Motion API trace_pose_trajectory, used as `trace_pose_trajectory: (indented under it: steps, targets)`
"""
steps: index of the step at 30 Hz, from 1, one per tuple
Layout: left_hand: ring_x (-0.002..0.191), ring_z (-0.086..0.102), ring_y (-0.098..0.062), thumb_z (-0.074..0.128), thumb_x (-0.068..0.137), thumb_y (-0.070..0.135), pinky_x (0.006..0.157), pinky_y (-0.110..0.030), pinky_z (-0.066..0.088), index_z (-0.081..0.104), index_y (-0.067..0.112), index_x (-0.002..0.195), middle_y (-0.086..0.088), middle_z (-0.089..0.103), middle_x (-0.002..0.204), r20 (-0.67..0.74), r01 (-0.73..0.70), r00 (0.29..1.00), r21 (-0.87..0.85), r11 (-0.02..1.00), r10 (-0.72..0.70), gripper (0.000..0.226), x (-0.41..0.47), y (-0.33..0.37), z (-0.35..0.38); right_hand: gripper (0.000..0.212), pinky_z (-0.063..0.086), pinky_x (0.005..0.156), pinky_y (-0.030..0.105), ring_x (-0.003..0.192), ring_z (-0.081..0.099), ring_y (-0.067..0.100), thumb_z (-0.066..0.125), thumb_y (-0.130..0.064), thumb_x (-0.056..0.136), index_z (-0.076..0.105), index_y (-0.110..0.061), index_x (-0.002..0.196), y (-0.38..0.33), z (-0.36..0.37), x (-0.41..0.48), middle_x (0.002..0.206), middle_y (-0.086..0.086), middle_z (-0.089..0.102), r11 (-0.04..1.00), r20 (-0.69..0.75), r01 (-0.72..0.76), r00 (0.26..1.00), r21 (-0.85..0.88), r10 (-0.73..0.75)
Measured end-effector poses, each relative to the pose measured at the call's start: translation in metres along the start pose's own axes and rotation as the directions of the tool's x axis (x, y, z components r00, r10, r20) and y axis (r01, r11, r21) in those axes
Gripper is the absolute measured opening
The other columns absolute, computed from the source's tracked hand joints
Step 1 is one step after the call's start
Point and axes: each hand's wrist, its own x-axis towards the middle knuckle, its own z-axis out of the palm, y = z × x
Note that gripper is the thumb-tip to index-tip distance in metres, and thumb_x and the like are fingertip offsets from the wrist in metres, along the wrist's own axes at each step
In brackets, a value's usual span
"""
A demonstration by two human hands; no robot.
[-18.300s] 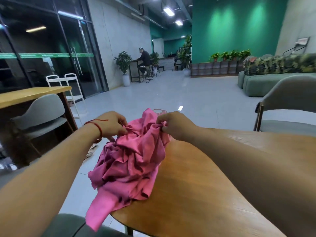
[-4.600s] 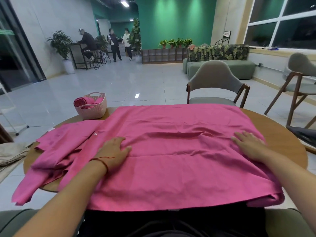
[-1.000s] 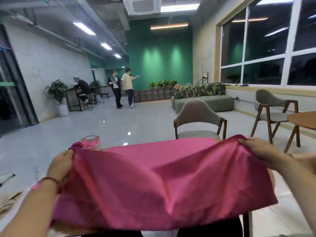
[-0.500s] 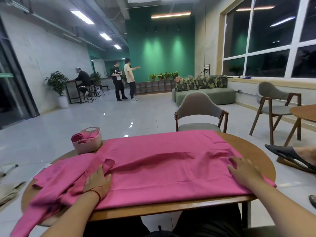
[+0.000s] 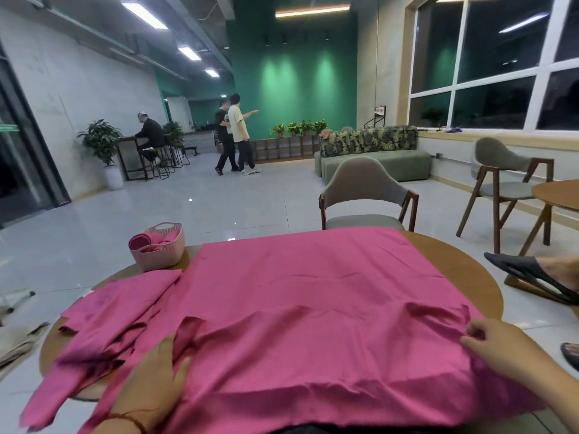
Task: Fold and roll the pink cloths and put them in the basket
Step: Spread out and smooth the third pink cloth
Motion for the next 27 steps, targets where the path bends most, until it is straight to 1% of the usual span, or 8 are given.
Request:
trace_pose_trajectory:
  steps: [5,8,11,16,19,21,24,27]
  targets:
    - [0.111,0.067,-0.034,0.056,0.085,0.065,0.089,-0.041,0.048,0.066,0.027,0.122,-0.01,0.071,0.121,0.049,0.047,0.997,0.187,0.981,-0.057,0.054,-0.019,-0.02,-0.024,0.03,0.046,0.067,0.033,0.065,0.066,0.005,0.089,-0.027,0.085,0.074,-0.038,0.061,0.011,-0.031,-0.026,0.065,-0.009,0.072,0.999,0.135,0.002,0.991,0.043,-0.008]
    - [0.089,0.073,-0.024,0.057,0.085,0.069,0.083,-0.037,0.054,0.069,0.041,0.09,0.004,0.077,0.089,0.022,0.043,0.999,-0.002,0.999,-0.043,0.031,-0.012,-0.022,-0.049,0.022,0.05,0.07,0.038,0.07,0.071,0.007,0.088,-0.034,0.085,0.08,-0.043,0.067,0.006,-0.047,-0.031,0.069,-0.012,0.075,0.984,0.028,0.015,0.999,0.179,-0.021]
    - [0.113,0.069,-0.032,0.065,0.101,0.028,0.098,-0.043,0.049,0.073,0.033,0.116,-0.005,0.076,0.119,-0.17,-0.028,0.985,-0.191,0.981,-0.006,0.018,0.012,-0.01,-0.067,0.028,0.055,0.07,0.036,0.077,0.073,0.012,0.085,-0.028,0.089,0.079,-0.05,0.075,-0.003,-0.06,-0.014,0.072,-0.019,0.075,0.972,-0.138,0.042,0.99,0.229,-0.011]
    - [0.095,0.059,-0.035,0.046,0.11,0.036,0.083,-0.046,0.043,0.061,0.012,0.105,-0.015,0.066,0.102,-0.368,-0.012,0.922,-0.34,0.941,-0.121,0.028,0.071,0.02,-0.104,0.024,0.048,0.064,0.033,0.082,0.066,0.01,0.073,-0.016,0.098,0.079,-0.036,0.086,-0.05,-0.1,0.028,0.08,-0.012,0.074,0.915,-0.312,0.191,0.947,0.357,-0.075]
    - [0.093,0.056,-0.038,0.042,0.11,0.035,0.081,-0.045,0.039,0.054,0.011,0.102,-0.021,0.06,0.099,-0.443,0.043,0.842,-0.514,0.857,-0.308,0.029,0.119,0.04,-0.115,0.018,0.05,0.082,0.038,0.093,0.066,0.024,0.066,-0.021,0.101,0.079,-0.032,0.095,-0.078,-0.106,0.065,0.098,-0.002,0.075,0.91,-0.457,0.224,0.888,0.349,-0.043]
    - [0.11,0.059,-0.05,0.038,0.107,0.041,0.093,-0.05,0.043,0.054,0.009,0.117,-0.033,0.062,0.117,-0.354,0.125,0.861,-0.55,0.826,-0.366,0.038,0.148,0.052,-0.097,0.023,0.051,0.097,0.045,0.109,0.066,0.034,0.058,-0.031,0.1,0.078,-0.026,0.109,-0.087,-0.091,0.097,0.118,0.009,0.075,0.909,-0.486,0.203,0.874,0.363,0.0]
    - [0.14,0.045,-0.047,0.04,0.111,0.041,0.117,-0.048,0.034,0.041,0.006,0.152,-0.031,0.047,0.152,0.029,0.226,0.972,-0.374,0.9,-0.232,0.055,0.159,0.057,-0.025,0.045,0.043,0.11,0.045,0.132,0.058,0.037,0.051,-0.037,0.104,0.062,-0.015,0.142,-0.095,-0.033,0.123,0.148,0.018,0.06,0.956,-0.165,0.124,0.983,0.266,-0.082]
    - [0.142,0.048,-0.037,0.04,0.101,0.061,0.118,-0.043,0.035,0.043,0.019,0.152,-0.016,0.047,0.158,0.186,0.17,0.972,-0.136,0.976,-0.144,0.066,0.162,0.03,0.034,0.073,0.033,0.123,0.044,0.152,0.04,0.033,0.055,-0.046,0.103,0.034,-0.011,0.164,-0.087,0.028,0.126,0.169,0.015,0.037,0.984,-0.018,0.099,0.995,0.15,-0.097]
